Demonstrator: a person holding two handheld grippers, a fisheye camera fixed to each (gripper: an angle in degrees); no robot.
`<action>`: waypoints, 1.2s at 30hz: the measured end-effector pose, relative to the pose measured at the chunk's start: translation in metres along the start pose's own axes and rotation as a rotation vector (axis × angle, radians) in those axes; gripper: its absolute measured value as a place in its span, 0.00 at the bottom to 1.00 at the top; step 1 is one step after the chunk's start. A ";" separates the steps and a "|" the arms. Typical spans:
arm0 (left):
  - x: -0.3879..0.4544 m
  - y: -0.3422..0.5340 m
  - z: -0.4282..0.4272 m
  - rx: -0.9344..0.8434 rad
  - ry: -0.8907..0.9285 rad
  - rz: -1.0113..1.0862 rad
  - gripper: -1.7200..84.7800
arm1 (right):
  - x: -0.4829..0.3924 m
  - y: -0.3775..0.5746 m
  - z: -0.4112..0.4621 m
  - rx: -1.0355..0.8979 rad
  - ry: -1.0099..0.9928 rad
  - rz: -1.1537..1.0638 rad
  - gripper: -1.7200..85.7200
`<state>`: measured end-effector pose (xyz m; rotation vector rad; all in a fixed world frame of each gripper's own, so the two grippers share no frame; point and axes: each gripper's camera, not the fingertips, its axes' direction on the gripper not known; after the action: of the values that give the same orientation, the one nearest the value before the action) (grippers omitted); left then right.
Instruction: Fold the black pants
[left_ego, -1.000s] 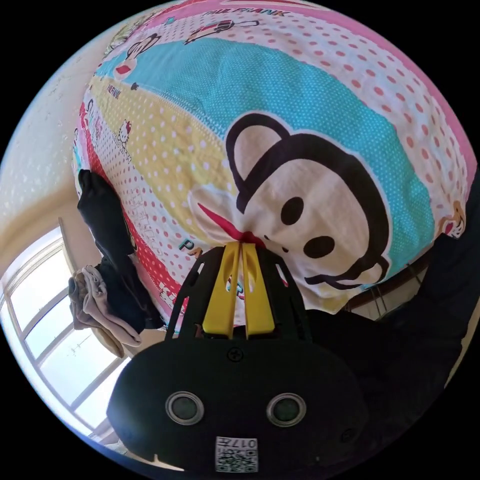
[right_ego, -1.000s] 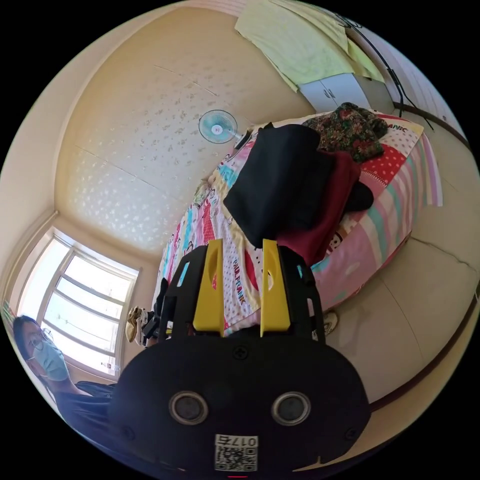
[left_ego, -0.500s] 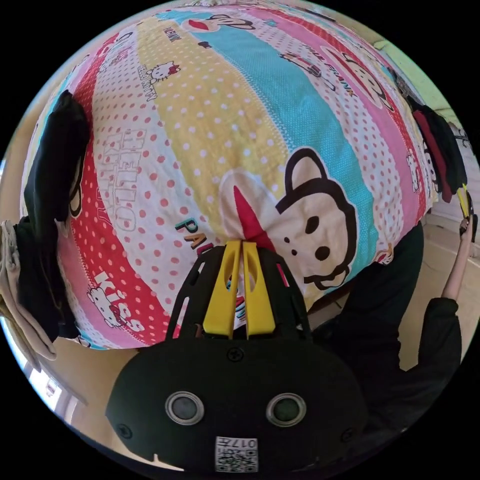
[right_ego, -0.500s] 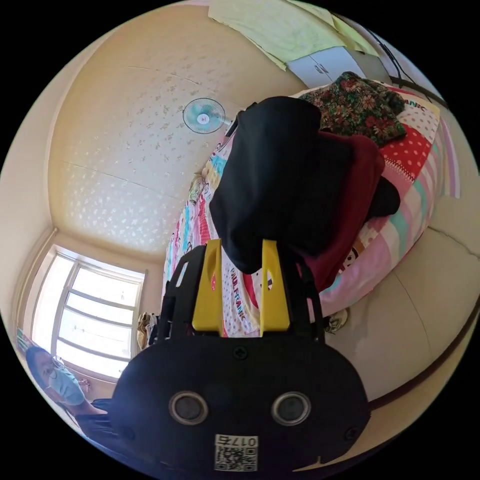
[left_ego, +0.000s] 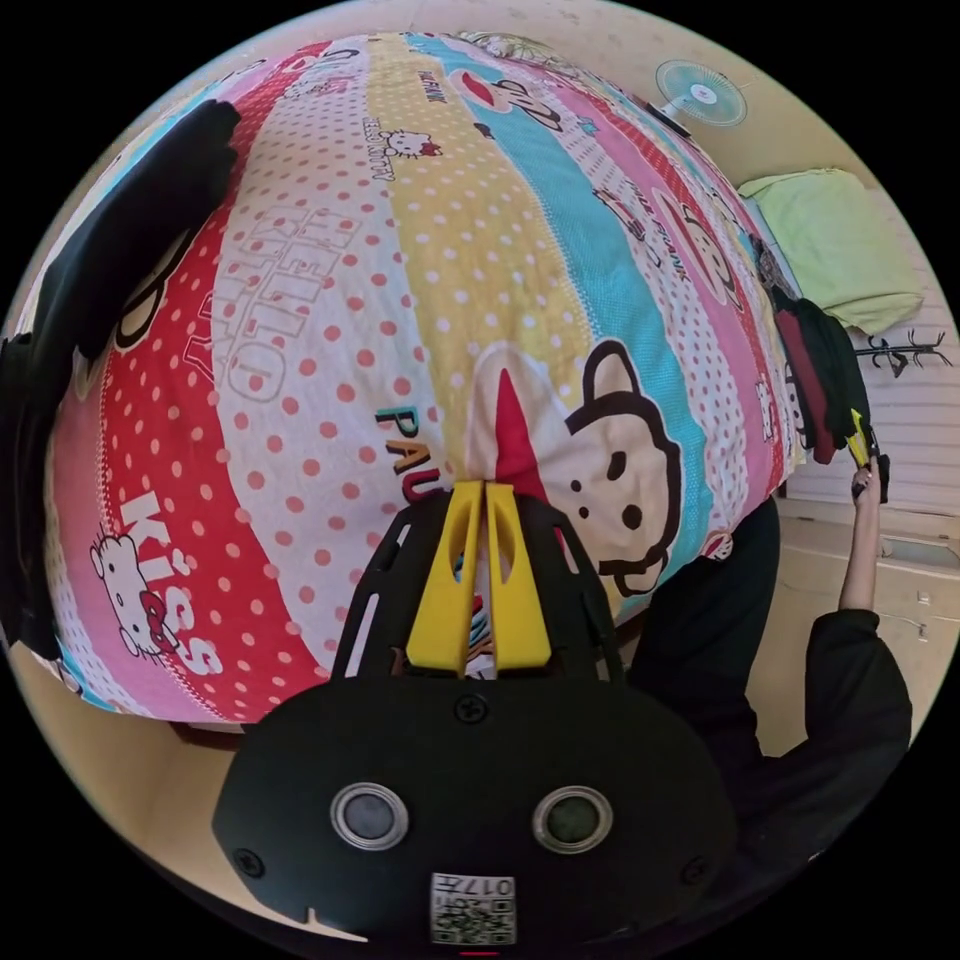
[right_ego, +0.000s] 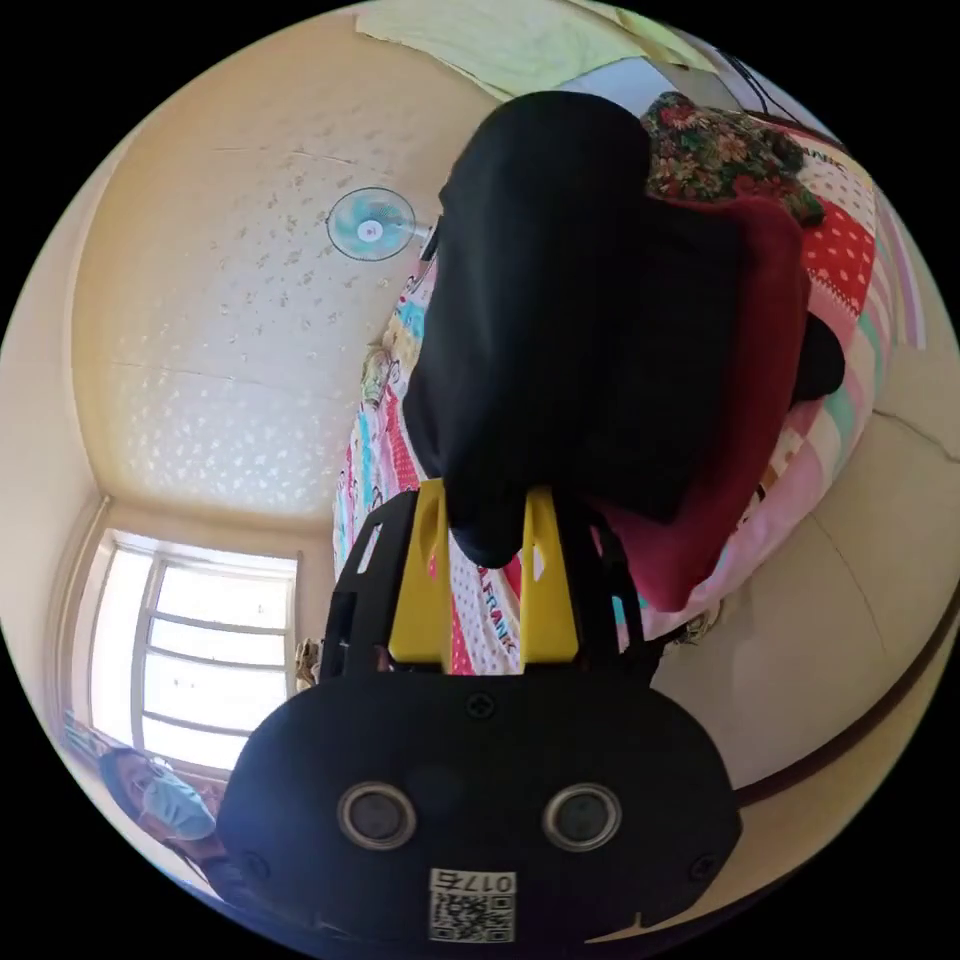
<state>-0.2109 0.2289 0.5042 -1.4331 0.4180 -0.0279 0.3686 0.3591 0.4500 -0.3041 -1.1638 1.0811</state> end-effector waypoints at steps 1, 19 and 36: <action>0.001 0.001 0.000 0.011 -0.011 -0.001 0.01 | -0.036 -0.004 0.004 -0.039 0.083 -0.086 0.10; -0.022 0.048 -0.001 0.199 -0.050 -0.029 0.01 | -0.474 0.101 0.256 -0.323 0.451 -1.193 0.06; -0.119 0.200 -0.074 0.453 0.456 -0.082 0.04 | -0.227 0.095 0.320 -0.502 0.148 -0.581 0.13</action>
<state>-0.3890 0.2207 0.3378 -0.9861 0.6777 -0.4940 0.0482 0.1215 0.3856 -0.3937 -1.2718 0.2472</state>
